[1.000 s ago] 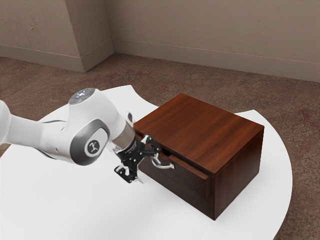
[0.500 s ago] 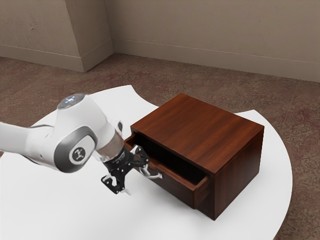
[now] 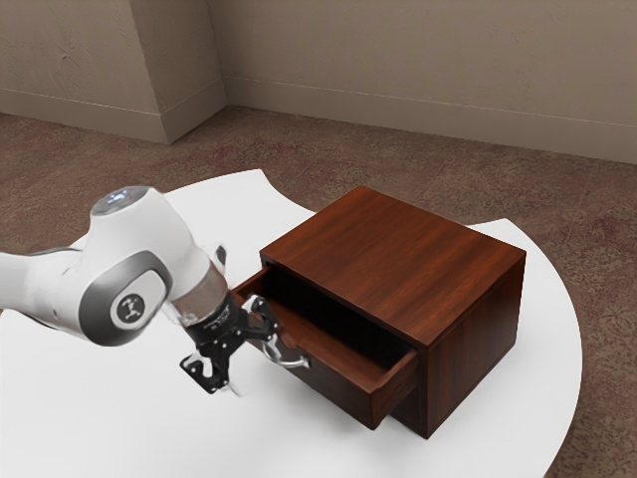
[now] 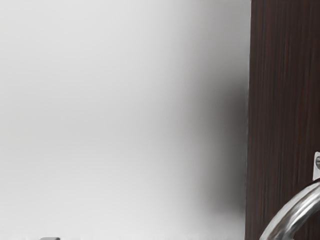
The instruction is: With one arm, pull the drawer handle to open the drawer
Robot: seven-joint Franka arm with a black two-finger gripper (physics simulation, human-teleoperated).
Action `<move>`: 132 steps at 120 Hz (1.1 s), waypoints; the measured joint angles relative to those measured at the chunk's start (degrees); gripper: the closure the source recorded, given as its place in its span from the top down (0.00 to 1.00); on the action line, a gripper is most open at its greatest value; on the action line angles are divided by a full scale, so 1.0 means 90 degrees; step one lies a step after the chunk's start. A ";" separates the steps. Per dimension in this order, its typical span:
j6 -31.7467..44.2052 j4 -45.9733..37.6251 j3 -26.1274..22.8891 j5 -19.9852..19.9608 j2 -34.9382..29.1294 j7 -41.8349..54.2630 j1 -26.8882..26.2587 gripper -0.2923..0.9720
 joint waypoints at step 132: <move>-0.1477 -0.0578 0.0047 -0.0075 -0.1230 -0.0294 0.0018 0.61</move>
